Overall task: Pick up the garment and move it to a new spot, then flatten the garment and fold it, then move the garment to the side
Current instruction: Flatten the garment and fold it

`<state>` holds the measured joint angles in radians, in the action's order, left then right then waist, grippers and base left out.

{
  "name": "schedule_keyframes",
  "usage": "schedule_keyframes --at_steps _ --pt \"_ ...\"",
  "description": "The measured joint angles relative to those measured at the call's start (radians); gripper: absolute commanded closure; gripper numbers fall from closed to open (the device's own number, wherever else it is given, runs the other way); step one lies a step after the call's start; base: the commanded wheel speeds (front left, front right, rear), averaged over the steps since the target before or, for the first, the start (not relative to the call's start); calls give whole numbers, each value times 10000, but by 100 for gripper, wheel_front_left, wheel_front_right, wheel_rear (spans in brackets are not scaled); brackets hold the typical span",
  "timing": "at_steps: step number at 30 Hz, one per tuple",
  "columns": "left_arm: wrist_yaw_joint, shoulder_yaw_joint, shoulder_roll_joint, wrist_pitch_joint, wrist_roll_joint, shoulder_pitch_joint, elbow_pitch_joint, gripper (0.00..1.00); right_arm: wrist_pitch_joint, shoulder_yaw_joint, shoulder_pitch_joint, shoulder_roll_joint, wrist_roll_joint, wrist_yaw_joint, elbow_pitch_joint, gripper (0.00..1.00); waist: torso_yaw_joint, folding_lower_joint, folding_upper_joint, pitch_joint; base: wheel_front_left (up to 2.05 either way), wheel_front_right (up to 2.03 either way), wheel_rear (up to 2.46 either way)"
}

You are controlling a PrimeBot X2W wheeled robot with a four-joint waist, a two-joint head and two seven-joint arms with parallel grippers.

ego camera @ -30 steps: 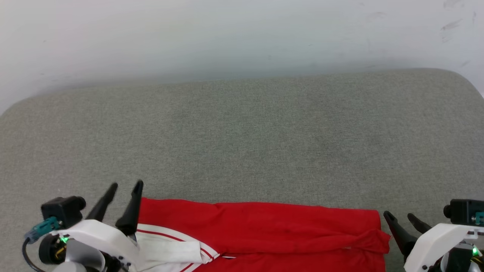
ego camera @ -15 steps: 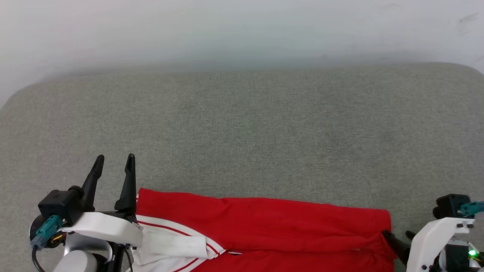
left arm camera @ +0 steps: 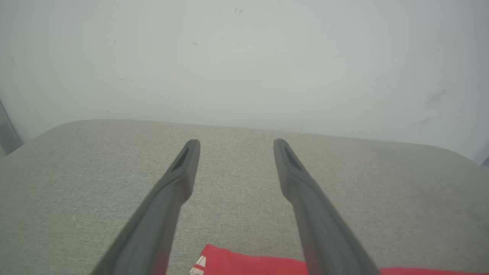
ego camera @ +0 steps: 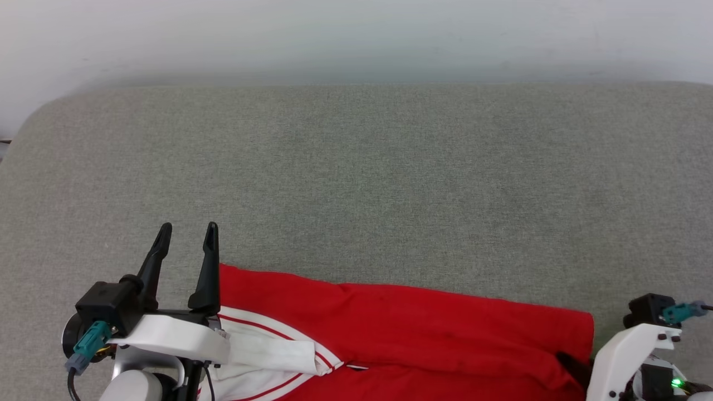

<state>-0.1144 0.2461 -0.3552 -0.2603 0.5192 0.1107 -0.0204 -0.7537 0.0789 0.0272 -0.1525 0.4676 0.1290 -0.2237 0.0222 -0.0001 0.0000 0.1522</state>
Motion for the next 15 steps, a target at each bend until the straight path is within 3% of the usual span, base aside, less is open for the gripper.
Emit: schedule_keyframes --at_steps 10,15 --pt "0 -207 38 -2 -240 -239 23 0 142 -337 350 -301 213 23 270 100 -278 1 0 -254 0 0 0" --pt "-77 -232 36 -12 -313 -399 56 0 -19 263 365 -755 155 25 454 100 -469 1 0 -477 0 0 0"
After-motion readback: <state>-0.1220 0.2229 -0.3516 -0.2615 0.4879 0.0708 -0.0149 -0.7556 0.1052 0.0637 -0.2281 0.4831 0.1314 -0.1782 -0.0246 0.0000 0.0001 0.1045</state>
